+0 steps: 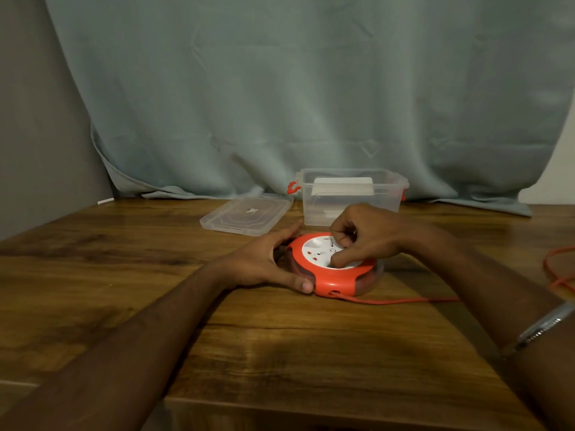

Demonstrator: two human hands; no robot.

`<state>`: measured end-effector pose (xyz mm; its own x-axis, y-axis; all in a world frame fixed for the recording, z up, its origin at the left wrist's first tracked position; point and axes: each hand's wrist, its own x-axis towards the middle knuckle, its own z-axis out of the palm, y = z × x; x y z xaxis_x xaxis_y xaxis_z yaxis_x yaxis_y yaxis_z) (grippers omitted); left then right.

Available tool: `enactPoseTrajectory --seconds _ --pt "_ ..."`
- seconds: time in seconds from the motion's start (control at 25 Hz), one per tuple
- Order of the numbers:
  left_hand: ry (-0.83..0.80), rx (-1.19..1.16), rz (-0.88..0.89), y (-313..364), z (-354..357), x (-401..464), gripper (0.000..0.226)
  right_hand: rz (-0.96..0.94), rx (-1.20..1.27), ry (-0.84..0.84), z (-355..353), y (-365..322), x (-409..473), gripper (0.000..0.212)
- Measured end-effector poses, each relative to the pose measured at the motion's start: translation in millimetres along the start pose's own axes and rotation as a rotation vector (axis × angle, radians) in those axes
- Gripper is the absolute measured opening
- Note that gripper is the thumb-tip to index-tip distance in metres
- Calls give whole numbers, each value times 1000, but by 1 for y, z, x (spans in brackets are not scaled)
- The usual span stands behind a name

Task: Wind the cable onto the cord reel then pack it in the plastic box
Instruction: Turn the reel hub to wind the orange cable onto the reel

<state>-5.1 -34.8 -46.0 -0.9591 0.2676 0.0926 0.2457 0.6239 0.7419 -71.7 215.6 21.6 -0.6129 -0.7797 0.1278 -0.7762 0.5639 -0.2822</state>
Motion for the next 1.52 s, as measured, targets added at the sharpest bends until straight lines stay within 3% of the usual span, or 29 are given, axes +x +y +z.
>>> enactPoseTrajectory --seconds 0.64,0.72,0.84,0.96,1.08,1.36,1.52 --pt "-3 -10 26 2 1 -1 137 69 -158 179 20 -11 13 56" --pt "0 1 15 3 1 -1 137 47 -106 171 17 -9 12 49" --pt "10 -3 12 2 0 -1 137 -7 77 128 4 -3 6 12" --pt "1 10 7 2 0 -1 135 -23 128 -17 -7 6 0 37" --pt "-2 24 6 3 0 -1 133 -1 123 -72 -9 14 1 50" --pt "9 25 12 4 0 -2 135 31 223 -49 -11 19 -3 65" --pt "0 23 9 3 0 -2 136 41 162 9 -5 11 -4 58"
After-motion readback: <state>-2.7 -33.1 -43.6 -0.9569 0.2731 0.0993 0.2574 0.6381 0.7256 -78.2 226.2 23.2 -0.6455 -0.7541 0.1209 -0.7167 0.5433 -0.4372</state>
